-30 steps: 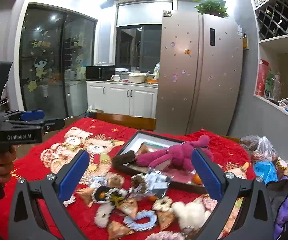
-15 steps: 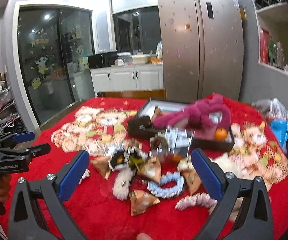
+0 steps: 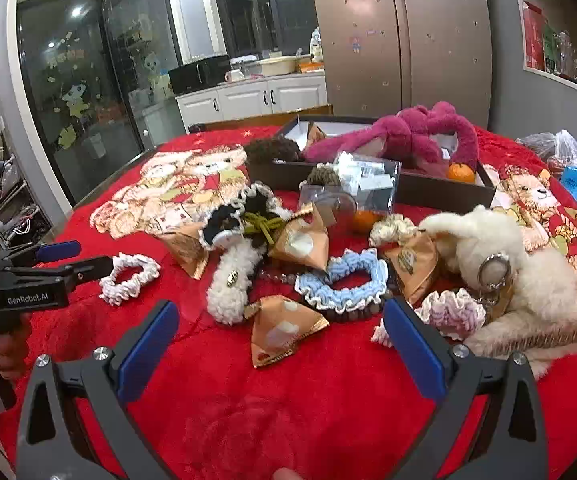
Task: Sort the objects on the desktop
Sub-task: 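Pull both tools back to the item pile, left toward the white crocheted ring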
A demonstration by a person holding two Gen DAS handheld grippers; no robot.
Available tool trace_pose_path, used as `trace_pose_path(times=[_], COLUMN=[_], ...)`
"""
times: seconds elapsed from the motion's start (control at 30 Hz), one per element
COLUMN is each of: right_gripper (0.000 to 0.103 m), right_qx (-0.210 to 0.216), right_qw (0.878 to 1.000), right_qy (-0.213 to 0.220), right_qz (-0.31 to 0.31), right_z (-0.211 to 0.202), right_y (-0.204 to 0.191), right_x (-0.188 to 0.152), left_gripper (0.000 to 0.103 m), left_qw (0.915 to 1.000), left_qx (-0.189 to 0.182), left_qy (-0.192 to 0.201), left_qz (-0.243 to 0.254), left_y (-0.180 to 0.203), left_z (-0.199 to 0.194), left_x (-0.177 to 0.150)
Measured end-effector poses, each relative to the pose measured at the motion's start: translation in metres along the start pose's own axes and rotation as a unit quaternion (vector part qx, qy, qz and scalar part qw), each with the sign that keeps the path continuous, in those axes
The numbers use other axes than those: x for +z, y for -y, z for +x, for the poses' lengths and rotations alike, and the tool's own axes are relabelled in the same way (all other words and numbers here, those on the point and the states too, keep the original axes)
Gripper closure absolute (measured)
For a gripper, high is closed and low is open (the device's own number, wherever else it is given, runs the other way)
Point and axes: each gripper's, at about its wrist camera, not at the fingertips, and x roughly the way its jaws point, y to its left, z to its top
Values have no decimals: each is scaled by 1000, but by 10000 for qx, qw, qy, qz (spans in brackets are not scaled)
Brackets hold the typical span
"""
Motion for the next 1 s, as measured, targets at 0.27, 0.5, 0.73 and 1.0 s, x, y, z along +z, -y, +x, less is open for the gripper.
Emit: trace_pose_path(times=[0.27,0.5,0.73,1.0], right_gripper=[0,0,0,0], right_qx=[-9,-28,51,190], right_qw=[9998,9994,9991,9969], right_qy=[-151,-299,-417,-691], right_qz=[-152,-191,41,309], right_z=[11,21,26,38], right_y=[-7,-7,0,9], right_x=[-5,-9,-12,-12], left_gripper=[19,19,19,17], left_qw=[9997,9975,9978,9986], left_qx=[169,623,513,382], left_qy=[-190,42,-169,-261], left_qz=[-41,337,390,256], left_y=[-9,-2,-1,-7], left_z=[15,15,29,37], left_x=[-4,-6,-6,-11])
